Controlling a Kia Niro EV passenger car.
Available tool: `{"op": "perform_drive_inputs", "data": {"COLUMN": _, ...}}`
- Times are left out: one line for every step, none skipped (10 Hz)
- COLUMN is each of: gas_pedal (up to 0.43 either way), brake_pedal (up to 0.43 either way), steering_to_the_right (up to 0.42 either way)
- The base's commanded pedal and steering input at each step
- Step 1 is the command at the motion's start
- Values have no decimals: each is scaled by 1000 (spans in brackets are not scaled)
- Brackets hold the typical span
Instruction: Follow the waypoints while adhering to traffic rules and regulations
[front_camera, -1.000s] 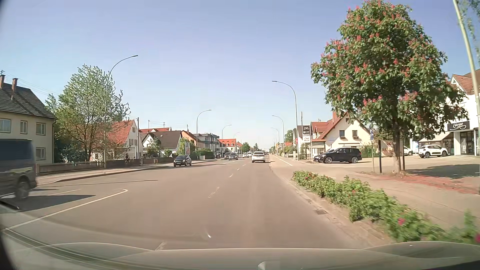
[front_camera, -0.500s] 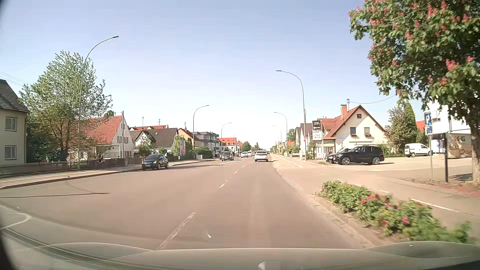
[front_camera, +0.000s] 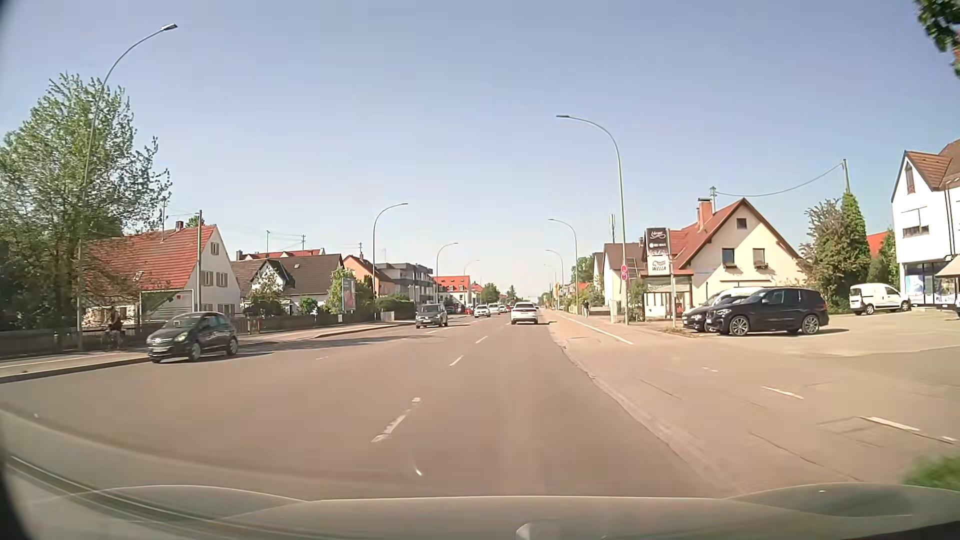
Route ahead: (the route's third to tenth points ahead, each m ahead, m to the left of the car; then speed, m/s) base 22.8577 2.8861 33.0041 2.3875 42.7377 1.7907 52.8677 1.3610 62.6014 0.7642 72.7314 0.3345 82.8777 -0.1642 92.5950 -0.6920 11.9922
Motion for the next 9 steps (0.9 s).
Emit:
{"op": "perform_drive_inputs", "data": {"gas_pedal": 189, "brake_pedal": 0, "steering_to_the_right": 0}}
{"op": "perform_drive_inputs", "data": {"gas_pedal": 189, "brake_pedal": 0, "steering_to_the_right": 1}}
{"op": "perform_drive_inputs", "data": {"gas_pedal": 189, "brake_pedal": 0, "steering_to_the_right": 2}}
{"op": "perform_drive_inputs", "data": {"gas_pedal": 189, "brake_pedal": 0, "steering_to_the_right": 2}}
{"op": "perform_drive_inputs", "data": {"gas_pedal": 189, "brake_pedal": 0, "steering_to_the_right": 2}}
{"op": "perform_drive_inputs", "data": {"gas_pedal": 189, "brake_pedal": 0, "steering_to_the_right": 2}}
{"op": "perform_drive_inputs", "data": {"gas_pedal": 189, "brake_pedal": 0, "steering_to_the_right": 1}}
{"op": "perform_drive_inputs", "data": {"gas_pedal": 189, "brake_pedal": 0, "steering_to_the_right": 2}}
{"op": "perform_drive_inputs", "data": {"gas_pedal": 189, "brake_pedal": 0, "steering_to_the_right": 1}}
